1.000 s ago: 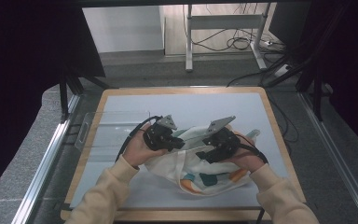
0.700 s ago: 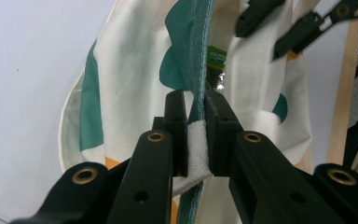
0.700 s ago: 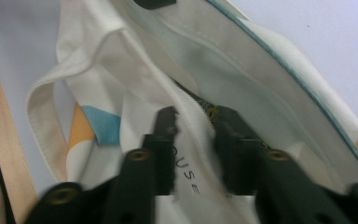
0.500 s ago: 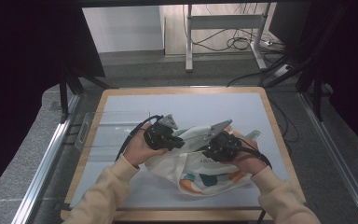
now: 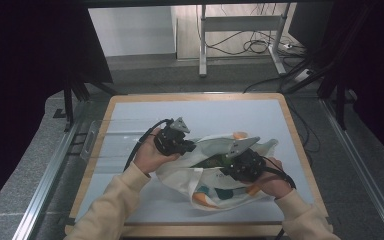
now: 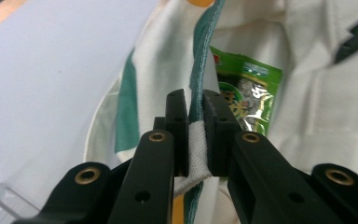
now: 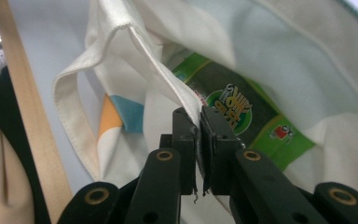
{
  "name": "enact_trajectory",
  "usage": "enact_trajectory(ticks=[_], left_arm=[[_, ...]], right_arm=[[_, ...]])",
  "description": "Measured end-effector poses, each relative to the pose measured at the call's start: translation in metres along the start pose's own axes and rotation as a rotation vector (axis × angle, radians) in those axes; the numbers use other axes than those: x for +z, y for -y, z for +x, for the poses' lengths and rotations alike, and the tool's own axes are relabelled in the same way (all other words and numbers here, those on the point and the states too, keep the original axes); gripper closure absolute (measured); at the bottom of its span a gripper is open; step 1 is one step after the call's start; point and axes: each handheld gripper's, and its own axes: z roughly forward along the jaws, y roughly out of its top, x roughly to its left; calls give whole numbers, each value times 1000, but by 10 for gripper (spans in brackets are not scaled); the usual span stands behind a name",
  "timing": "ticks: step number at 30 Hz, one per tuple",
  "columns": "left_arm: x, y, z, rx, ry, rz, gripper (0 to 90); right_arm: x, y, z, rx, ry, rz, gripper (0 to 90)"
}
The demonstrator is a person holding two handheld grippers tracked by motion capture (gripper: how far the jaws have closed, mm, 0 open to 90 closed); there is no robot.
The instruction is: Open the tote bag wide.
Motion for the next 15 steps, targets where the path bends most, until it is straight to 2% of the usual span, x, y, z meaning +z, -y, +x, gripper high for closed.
enact_trajectory(ticks=[7, 11, 14, 15], left_arm=[[3, -1, 8, -25, -34, -12, 826], [5, -2, 15, -41, -56, -19, 828], [6, -2, 22, -38, -75, -6, 828], [8, -3, 23, -54, -79, -16, 828]], right_arm=[[-5, 11, 10, 0, 0, -17, 843], [-5, 16, 15, 3, -19, -23, 845], [-5, 21, 18, 0, -32, -16, 847], [-5, 23, 19, 1, -35, -16, 848]])
